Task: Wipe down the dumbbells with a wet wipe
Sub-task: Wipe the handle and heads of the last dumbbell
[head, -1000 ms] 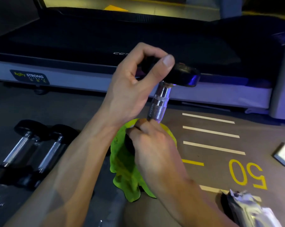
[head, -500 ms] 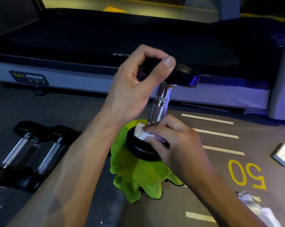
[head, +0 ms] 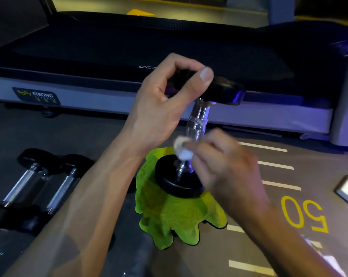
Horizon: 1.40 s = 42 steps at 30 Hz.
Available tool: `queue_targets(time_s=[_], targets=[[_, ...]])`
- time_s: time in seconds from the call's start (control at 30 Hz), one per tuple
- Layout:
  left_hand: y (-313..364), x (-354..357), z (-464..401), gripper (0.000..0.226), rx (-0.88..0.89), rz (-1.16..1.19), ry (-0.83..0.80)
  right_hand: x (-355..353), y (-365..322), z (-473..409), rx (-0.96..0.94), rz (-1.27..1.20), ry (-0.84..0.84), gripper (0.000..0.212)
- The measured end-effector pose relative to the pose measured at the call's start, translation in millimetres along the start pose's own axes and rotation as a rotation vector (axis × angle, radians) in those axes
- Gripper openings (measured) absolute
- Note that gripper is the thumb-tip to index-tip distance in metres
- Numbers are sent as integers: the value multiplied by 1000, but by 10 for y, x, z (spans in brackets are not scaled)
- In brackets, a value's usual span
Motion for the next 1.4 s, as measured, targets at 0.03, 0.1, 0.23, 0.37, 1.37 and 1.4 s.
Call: queue_targets(time_s=[0.03, 0.1, 0.23, 0.37, 1.37, 1.4], targets=[[6, -1, 2, 12, 4, -9, -2, -32, 40, -113, 17, 10, 82, 23], [0, -7, -6, 13, 4, -8, 10, -27, 71, -242, 40, 5, 142, 24], [-27, -2, -32, 9, -10, 22, 25, 193, -143, 103, 77, -62, -70, 25], [-20, 8, -34, 7, -20, 18, 18, 131, -102, 69, 128, -57, -59, 31], [-12, 23, -65, 21, -34, -46, 41, 169, -291, -285, 115, 57, 69, 47], [-6, 39, -68, 22, -31, -55, 33, 179, -300, -319, 110, 82, 77, 41]])
Point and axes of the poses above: each hand's wrist, its own z-axis away from the middle knuckle, its own x-axis out of the palm, y = z × x, the point moved 1 cm from there along -z, towards the middle knuckle, and after that the axes turned 8 degrees about -x, right-handed, at the moved point
